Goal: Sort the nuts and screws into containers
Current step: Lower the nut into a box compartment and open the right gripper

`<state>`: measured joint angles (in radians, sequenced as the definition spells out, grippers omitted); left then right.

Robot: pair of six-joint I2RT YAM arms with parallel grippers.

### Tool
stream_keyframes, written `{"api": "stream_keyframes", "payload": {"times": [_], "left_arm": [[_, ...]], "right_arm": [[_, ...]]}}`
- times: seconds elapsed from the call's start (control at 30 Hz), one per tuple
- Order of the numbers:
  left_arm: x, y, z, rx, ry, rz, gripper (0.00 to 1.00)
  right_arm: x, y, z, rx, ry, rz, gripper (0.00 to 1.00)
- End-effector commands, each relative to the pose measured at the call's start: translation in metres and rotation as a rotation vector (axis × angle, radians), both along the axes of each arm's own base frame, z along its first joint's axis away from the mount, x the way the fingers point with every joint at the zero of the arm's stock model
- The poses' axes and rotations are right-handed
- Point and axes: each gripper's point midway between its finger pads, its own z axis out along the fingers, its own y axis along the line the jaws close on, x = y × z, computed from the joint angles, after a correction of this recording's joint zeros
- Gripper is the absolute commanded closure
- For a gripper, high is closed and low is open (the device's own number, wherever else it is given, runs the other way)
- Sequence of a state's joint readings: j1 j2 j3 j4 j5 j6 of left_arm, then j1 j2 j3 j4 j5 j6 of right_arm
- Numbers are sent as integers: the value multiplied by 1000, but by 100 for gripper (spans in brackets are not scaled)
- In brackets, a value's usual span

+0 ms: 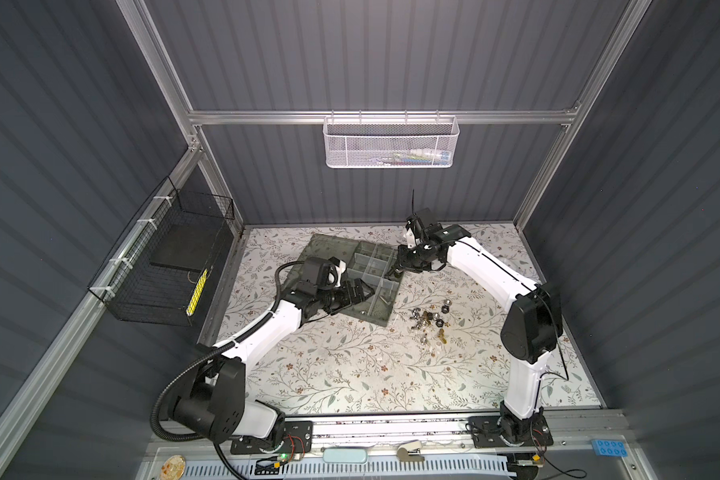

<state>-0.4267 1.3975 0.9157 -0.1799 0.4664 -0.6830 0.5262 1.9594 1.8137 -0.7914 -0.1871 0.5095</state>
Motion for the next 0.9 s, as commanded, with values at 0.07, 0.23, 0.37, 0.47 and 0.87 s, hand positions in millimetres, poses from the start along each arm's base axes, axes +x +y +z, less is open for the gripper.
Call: {"api": "stream_keyframes", "payload": {"times": [0.07,0.23,0.37,0.47,0.87], "left_arm": [[-13,24,3,-13,5,21,0],[-19,37,0,-41,24,45,0],[-22,44,-3,-73,41,64,0],[-24,50,-4,-95,52,79,0],[-27,61,-9,-121,73,110,0]], "right_arm": [[-12,27,-12,8,55,37,79],[-20,51,-22,15,78,74,79],[-29,72,-33,27,106,102,79],[-38,86,-44,31,130,124,78],[-60,111,-93,25,221,157,75]]}}
